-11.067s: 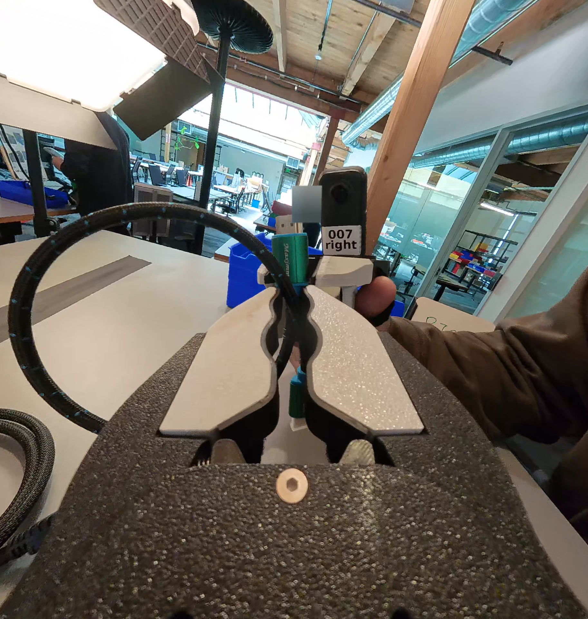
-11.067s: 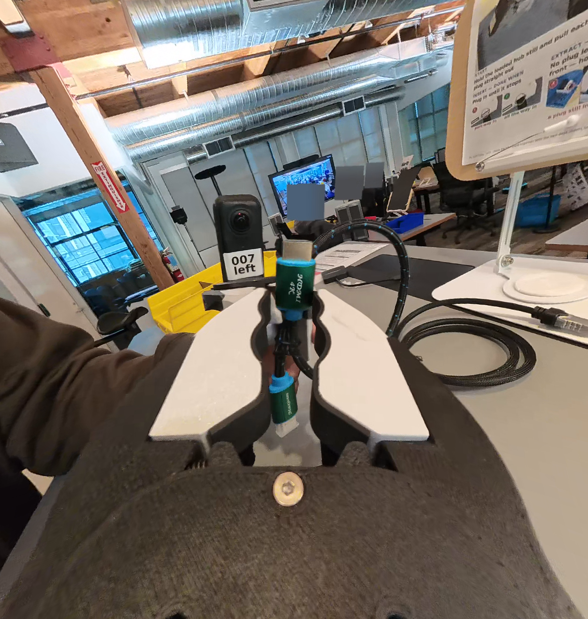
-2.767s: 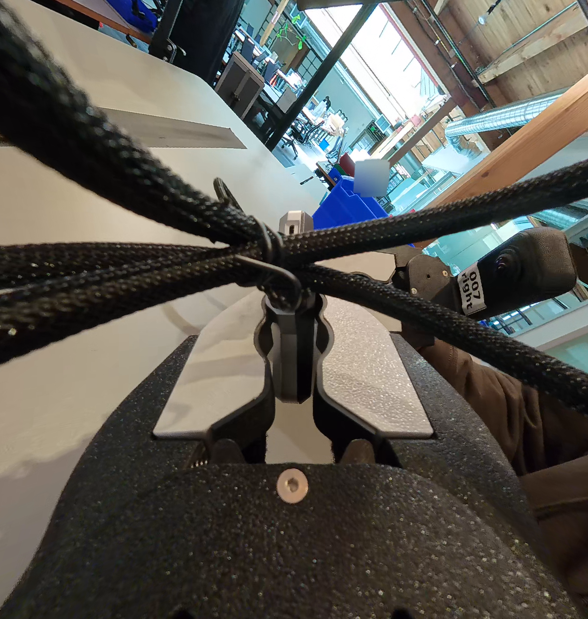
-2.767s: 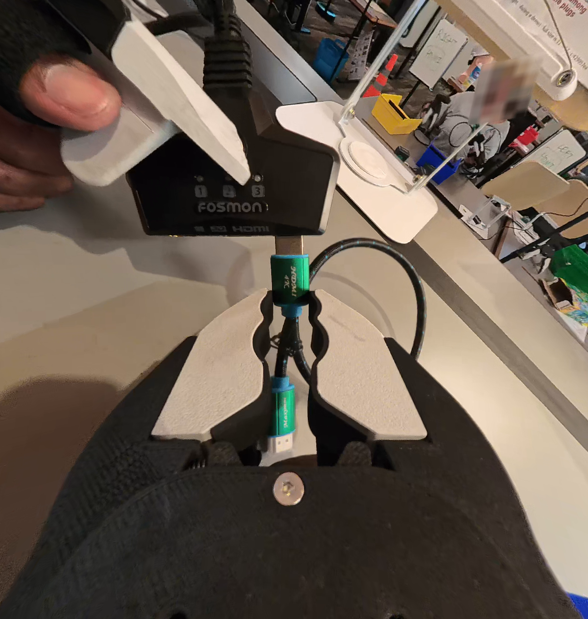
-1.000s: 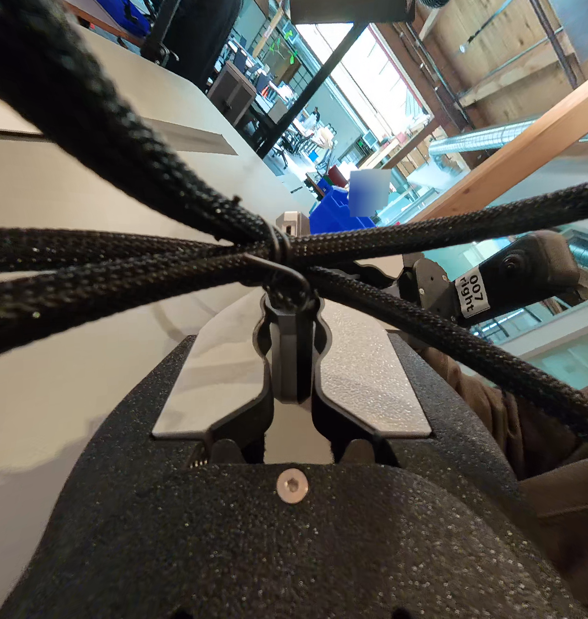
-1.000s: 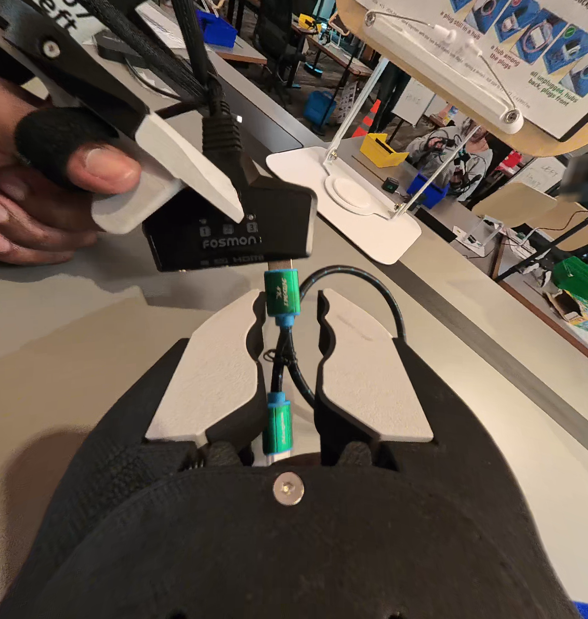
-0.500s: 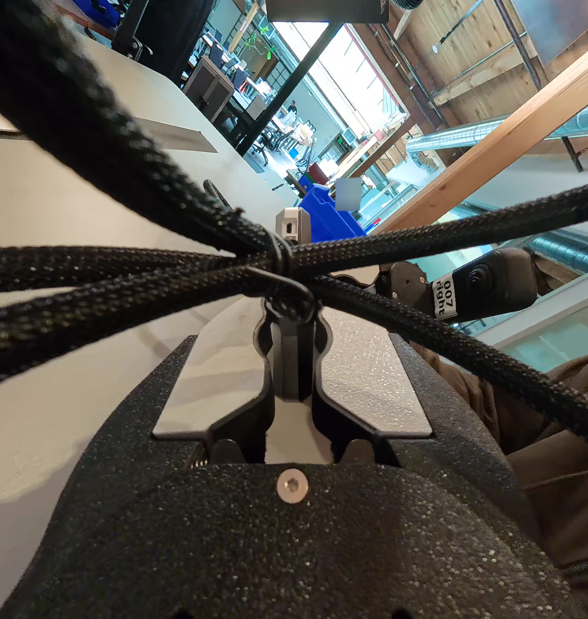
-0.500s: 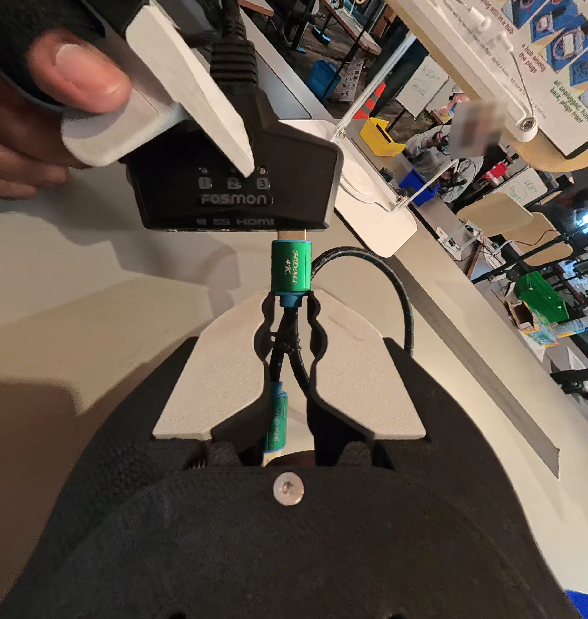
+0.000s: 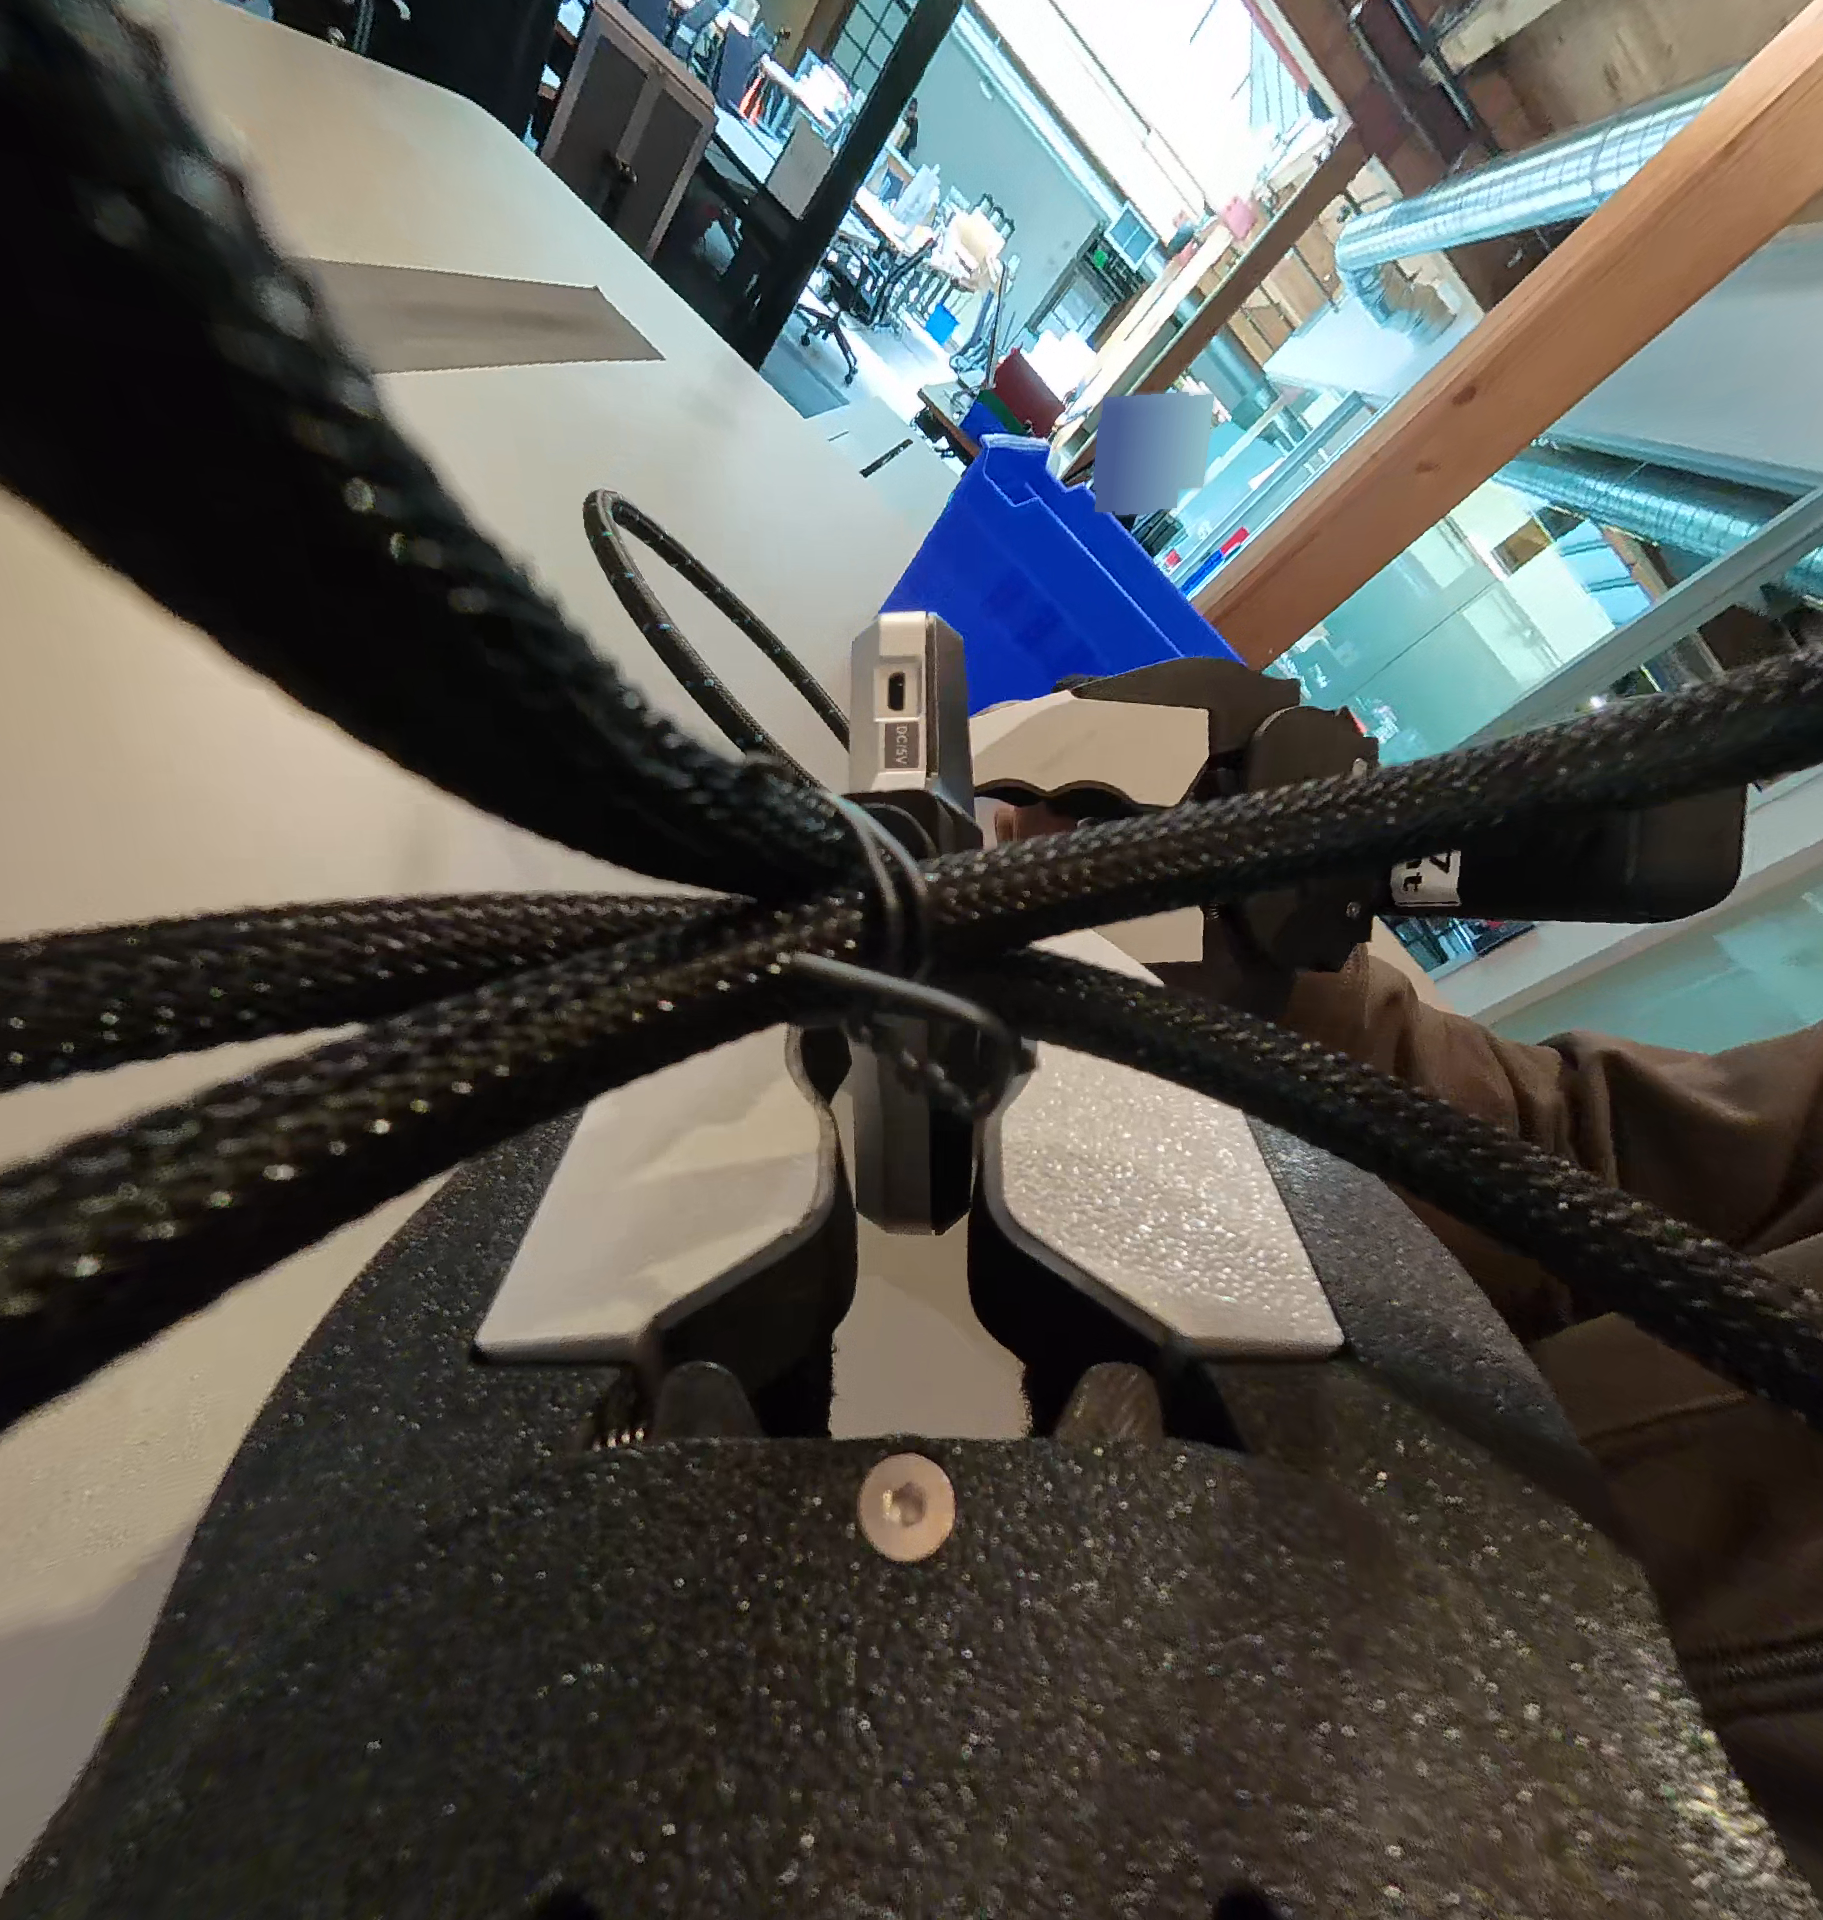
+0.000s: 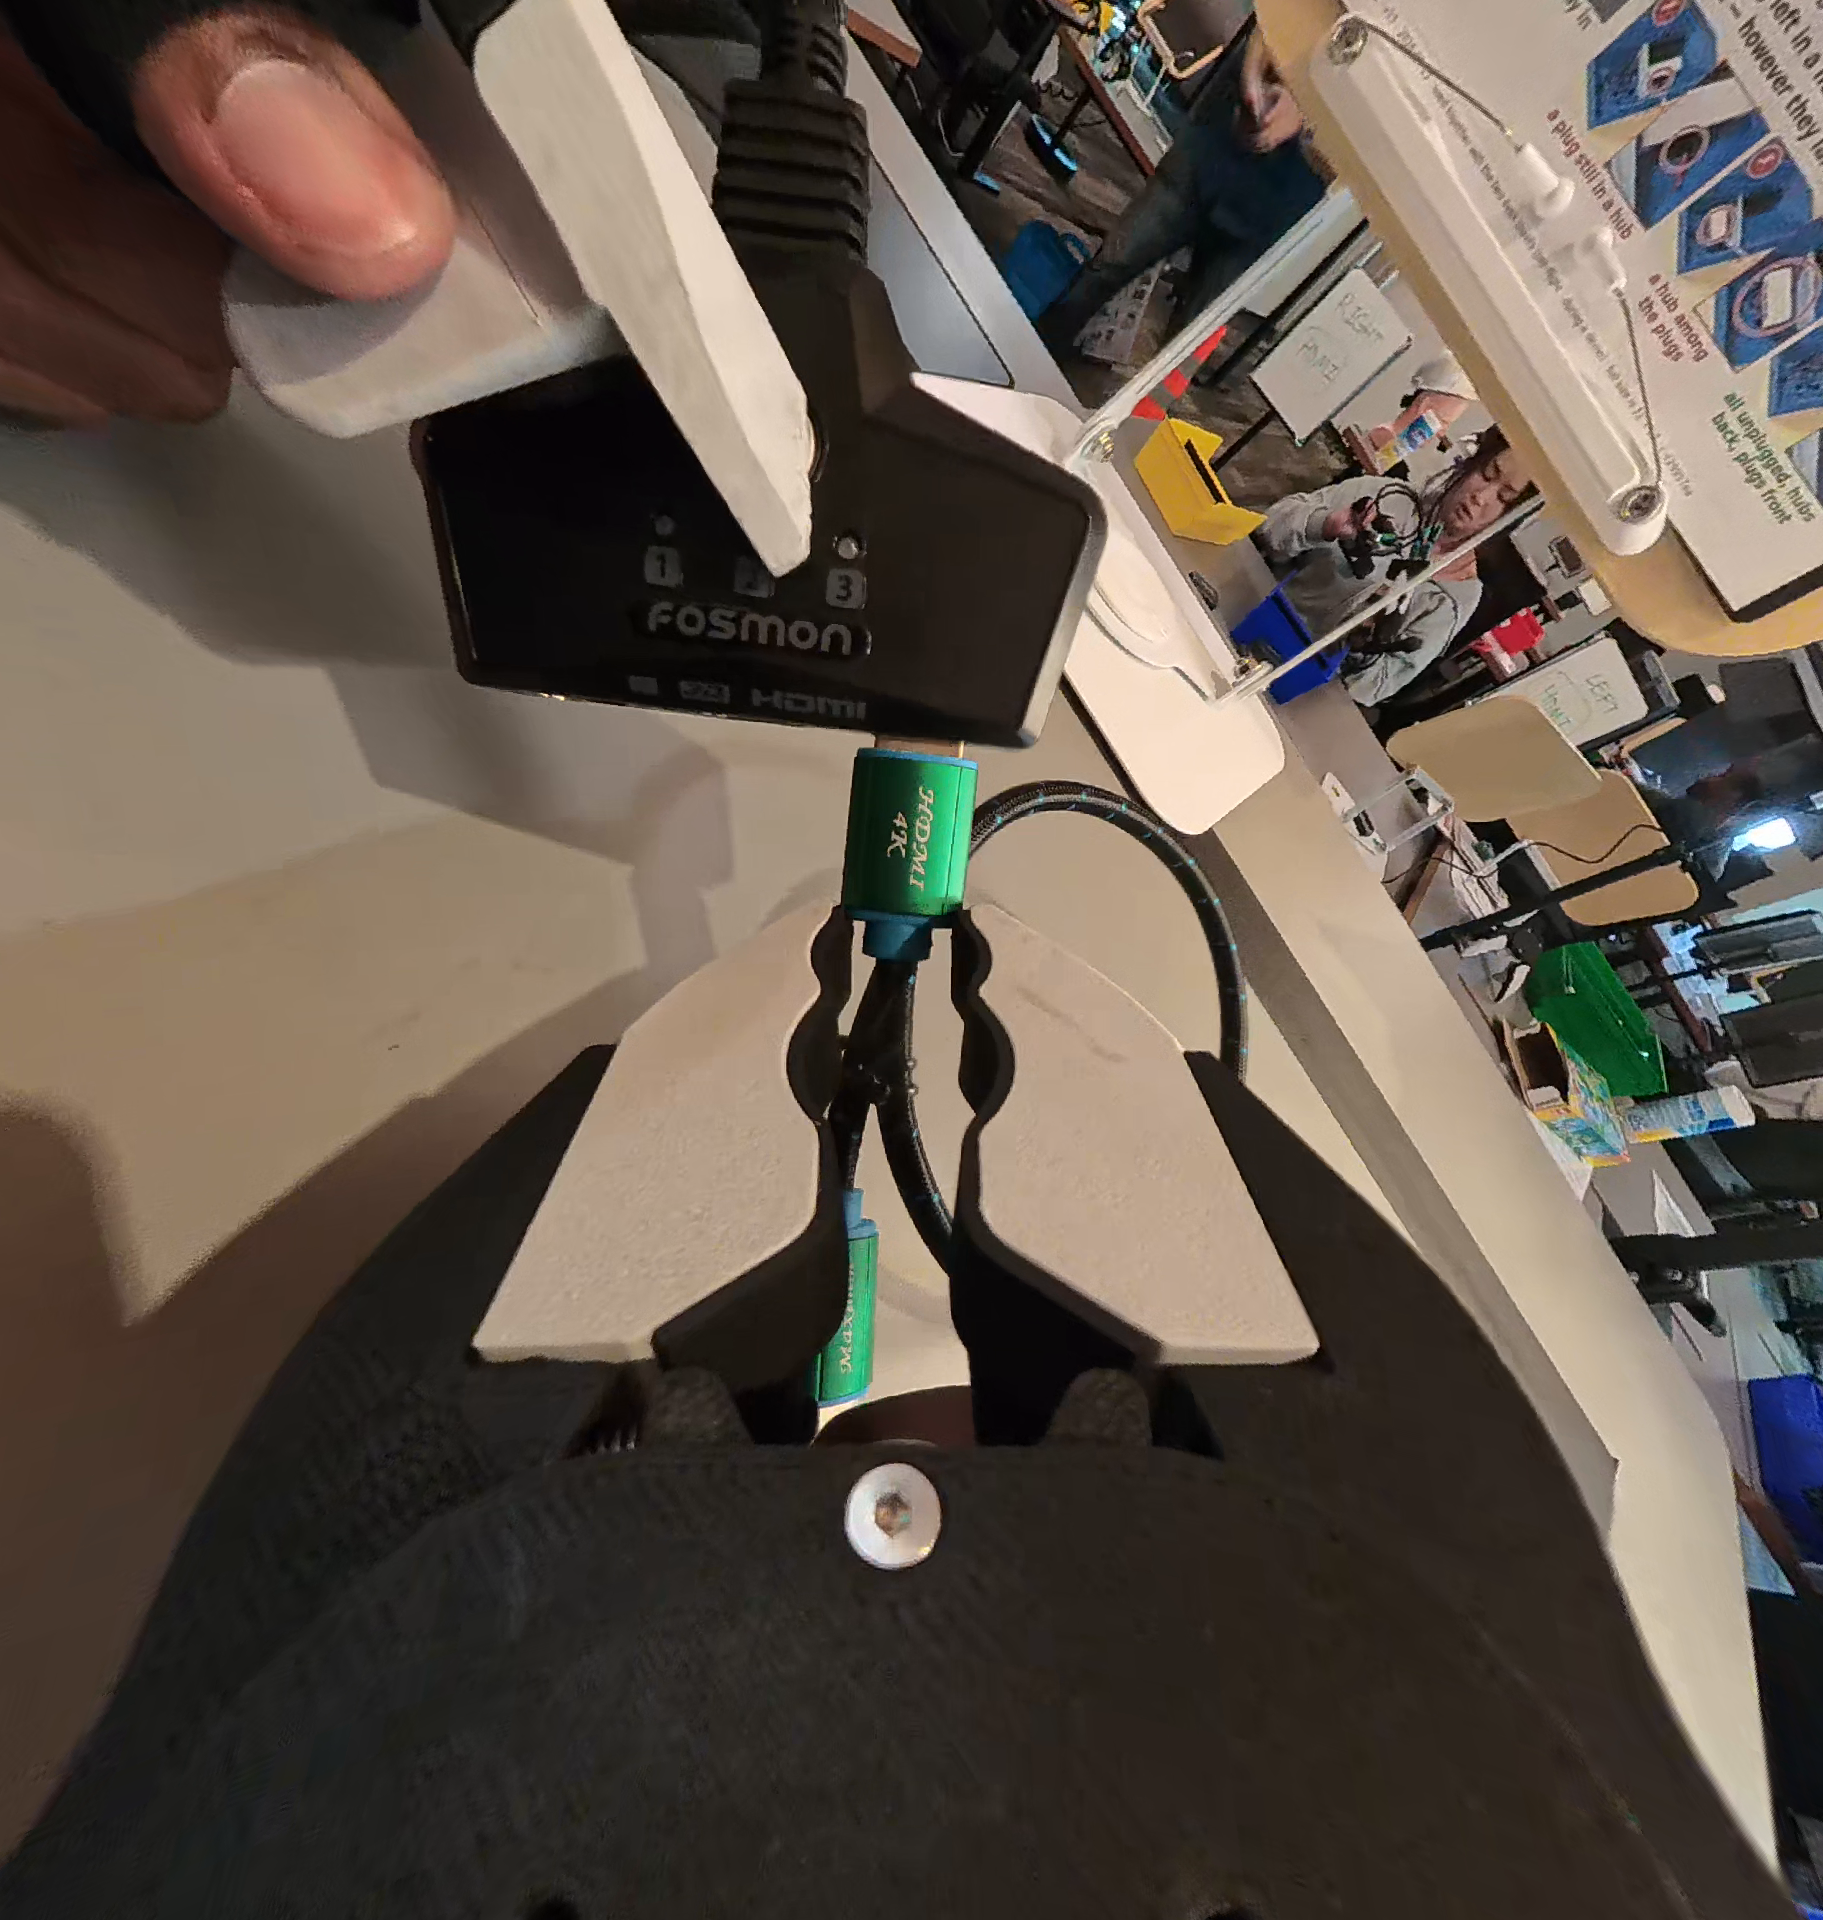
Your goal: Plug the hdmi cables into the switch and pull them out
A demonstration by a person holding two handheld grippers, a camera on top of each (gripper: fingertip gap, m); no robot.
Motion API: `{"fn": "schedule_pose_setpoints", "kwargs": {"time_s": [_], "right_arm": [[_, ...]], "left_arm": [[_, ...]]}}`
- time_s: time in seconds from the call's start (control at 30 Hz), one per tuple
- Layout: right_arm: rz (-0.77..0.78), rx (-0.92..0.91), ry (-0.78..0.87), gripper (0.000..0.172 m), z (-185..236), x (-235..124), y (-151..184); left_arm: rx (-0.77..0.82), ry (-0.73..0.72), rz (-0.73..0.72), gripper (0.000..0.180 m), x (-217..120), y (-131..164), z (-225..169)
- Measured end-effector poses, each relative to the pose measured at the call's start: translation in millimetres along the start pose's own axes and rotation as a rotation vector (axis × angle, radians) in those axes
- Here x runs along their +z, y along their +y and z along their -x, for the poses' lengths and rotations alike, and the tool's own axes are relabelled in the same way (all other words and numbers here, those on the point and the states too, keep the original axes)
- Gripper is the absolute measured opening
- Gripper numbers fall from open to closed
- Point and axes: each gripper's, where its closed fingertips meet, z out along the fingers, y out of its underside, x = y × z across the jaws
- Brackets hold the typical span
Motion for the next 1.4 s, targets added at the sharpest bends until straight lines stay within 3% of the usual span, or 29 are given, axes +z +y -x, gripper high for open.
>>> {"fn": "schedule_pose_setpoints", "kwargs": {"time_s": [0.23, 0.5, 0.6, 0.77, 0.97, 1.07, 1.2, 1.33, 1.4], "right_arm": [[-0.030, 0.033, 0.000, 0.017, -3.5, -2.4, -3.0], [0.010, 0.120, 0.009, 0.019, -3.2, 5.8, 1.8], [0.084, 0.123, -0.018, 0.018, 3.4, 11.2, 13.1], [0.181, 0.187, -0.023, 0.011, 1.1, 14.5, 32.7], [0.246, 0.297, 0.028, 0.011, -11.7, 14.1, 49.5], [0.275, 0.318, 0.043, 0.011, -14.0, 14.0, 55.3], [0.275, 0.329, 0.042, 0.011, -14.9, 13.3, 55.7], [0.302, 0.299, 0.058, 0.011, -16.5, 12.5, 59.7], [0.301, 0.281, 0.074, 0.011, -19.3, 11.7, 59.8]], "left_arm": [[0.002, 0.020, 0.003, 0.021, 1.4, -0.8, -4.2], [-0.164, 0.022, -0.088, 0.022, 1.6, -9.4, 10.5], [-0.190, -0.043, -0.072, 0.024, 3.2, -6.2, 20.3], [-0.272, -0.138, -0.045, 0.050, 2.2, 0.8, 37.5], [-0.351, -0.128, 0.116, 0.052, 1.5, 28.1, 34.9], [-0.307, -0.076, 0.259, 0.040, -8.0, 46.7, 24.8], [-0.210, -0.031, 0.413, 0.039, -29.0, 67.3, 11.9], [-0.091, 0.036, 0.472, 0.045, -49.5, 75.5, -1.7], [-0.018, 0.136, 0.446, 0.044, -59.2, 70.5, -18.5]]}}
